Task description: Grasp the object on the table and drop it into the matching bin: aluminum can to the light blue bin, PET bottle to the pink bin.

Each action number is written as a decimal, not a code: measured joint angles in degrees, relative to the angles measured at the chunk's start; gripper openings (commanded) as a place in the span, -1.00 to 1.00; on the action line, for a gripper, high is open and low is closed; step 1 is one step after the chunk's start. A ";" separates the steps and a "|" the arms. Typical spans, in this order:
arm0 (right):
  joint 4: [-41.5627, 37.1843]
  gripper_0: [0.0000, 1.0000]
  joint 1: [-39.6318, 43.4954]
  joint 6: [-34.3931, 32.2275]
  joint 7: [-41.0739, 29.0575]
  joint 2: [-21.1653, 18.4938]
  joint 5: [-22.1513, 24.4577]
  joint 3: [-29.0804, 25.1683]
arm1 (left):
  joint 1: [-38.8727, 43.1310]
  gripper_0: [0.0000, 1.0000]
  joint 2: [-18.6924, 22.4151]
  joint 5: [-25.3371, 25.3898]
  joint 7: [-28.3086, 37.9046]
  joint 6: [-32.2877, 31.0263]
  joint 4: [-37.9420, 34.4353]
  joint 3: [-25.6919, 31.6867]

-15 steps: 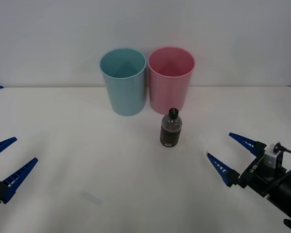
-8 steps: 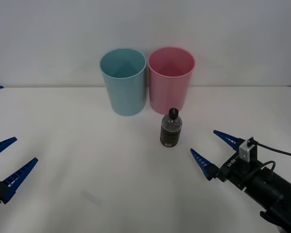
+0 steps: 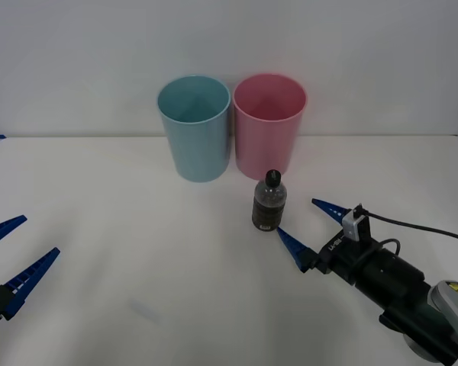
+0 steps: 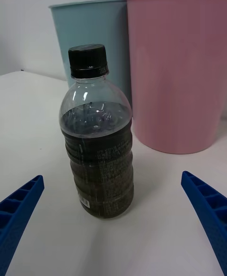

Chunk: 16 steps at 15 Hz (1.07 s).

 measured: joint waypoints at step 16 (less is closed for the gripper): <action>17.19 1.00 -14.45 2.66 4.12 7.54 2.22 2.31 | 0.00 1.00 0.00 0.00 0.00 0.00 0.00 0.00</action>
